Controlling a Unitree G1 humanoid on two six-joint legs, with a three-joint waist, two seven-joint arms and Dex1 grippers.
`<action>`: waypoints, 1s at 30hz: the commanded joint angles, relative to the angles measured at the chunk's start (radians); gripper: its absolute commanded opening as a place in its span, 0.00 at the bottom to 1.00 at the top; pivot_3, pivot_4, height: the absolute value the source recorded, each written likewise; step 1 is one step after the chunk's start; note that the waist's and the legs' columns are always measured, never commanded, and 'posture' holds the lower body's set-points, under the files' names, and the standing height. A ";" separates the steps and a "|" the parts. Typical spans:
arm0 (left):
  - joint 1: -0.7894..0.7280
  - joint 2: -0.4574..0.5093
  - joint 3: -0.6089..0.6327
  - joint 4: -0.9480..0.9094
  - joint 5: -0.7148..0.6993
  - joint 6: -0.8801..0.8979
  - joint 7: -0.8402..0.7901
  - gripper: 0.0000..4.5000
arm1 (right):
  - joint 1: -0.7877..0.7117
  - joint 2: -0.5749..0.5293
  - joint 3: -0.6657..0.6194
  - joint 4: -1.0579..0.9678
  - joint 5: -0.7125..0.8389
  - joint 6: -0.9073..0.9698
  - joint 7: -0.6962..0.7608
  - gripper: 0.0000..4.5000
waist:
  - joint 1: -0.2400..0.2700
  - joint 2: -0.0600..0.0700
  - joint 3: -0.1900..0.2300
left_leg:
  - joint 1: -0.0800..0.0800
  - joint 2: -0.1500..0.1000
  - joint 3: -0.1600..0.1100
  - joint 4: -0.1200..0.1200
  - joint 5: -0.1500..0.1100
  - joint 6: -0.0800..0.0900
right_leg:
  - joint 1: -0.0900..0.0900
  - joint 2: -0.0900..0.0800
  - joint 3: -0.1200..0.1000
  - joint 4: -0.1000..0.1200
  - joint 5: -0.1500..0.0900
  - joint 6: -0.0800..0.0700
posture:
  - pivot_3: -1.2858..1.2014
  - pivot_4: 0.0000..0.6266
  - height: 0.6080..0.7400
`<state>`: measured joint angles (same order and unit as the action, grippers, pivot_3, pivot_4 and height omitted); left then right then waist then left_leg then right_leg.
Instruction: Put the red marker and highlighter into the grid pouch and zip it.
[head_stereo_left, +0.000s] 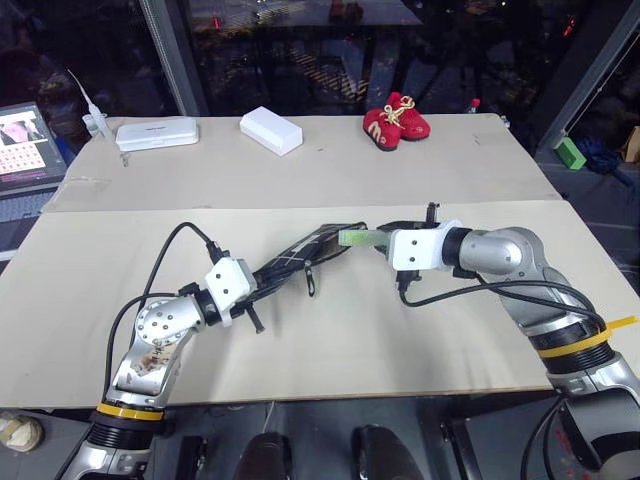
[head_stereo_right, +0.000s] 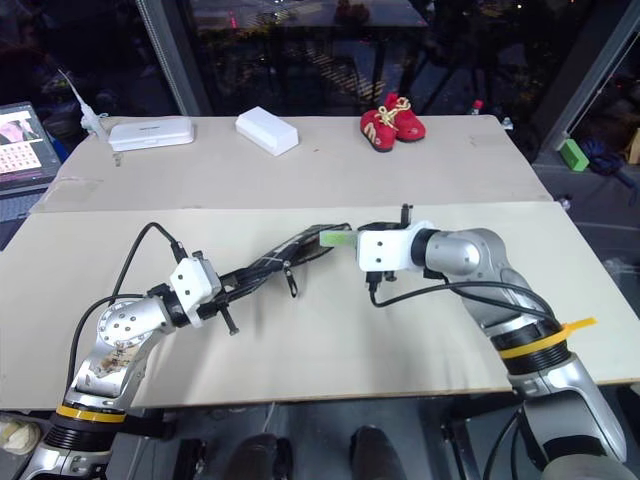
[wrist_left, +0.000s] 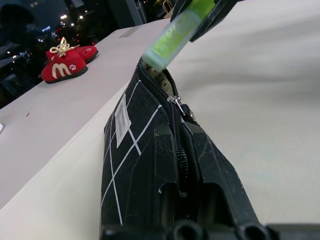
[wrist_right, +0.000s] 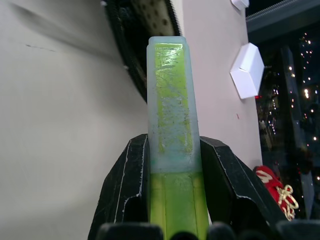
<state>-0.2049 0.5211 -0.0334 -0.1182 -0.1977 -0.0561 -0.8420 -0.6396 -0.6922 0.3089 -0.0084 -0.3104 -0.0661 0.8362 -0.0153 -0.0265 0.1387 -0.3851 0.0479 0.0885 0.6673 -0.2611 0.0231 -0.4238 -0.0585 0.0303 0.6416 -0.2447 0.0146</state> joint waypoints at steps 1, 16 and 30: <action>-0.016 0.006 0.007 -0.022 -0.014 -0.011 -0.003 0.00 | -0.007 0.019 0.009 -0.010 -0.023 -0.033 -0.022 0.23 | 0.001 0.000 0.000 | 0.000 0.000 0.000 0.000 0.000 0.000 | 0.000 0.000 0.000 0.000 0.000 0.000 | 0.52 0.24 1.00; -0.045 -0.001 -0.002 0.003 -0.015 -0.014 -0.018 0.00 | -0.103 0.164 0.173 0.080 -0.110 -0.209 -0.011 0.23 | 0.001 0.000 0.000 | 0.000 0.000 0.000 0.000 0.000 0.000 | 0.000 0.000 0.000 0.000 0.000 0.000 | 0.52 0.24 1.00; -0.045 -0.008 -0.003 0.003 -0.010 -0.016 -0.009 0.00 | -0.209 0.158 0.066 0.244 -0.087 -0.216 -0.085 0.85 | 0.002 0.000 0.000 | 0.000 0.000 0.001 0.001 0.000 0.000 | 0.000 0.000 0.000 0.001 0.000 0.000 | 0.52 0.24 1.00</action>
<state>-0.2345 0.5152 -0.0392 -0.0942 -0.1972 -0.0560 -0.8541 -0.8267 -0.5106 0.4345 0.2430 -0.4235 -0.2640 0.7574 -0.0131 -0.0263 0.1386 -0.3851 0.0479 0.0892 0.6682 -0.2611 0.0231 -0.4238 -0.0589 0.0299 0.6427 -0.2446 0.0144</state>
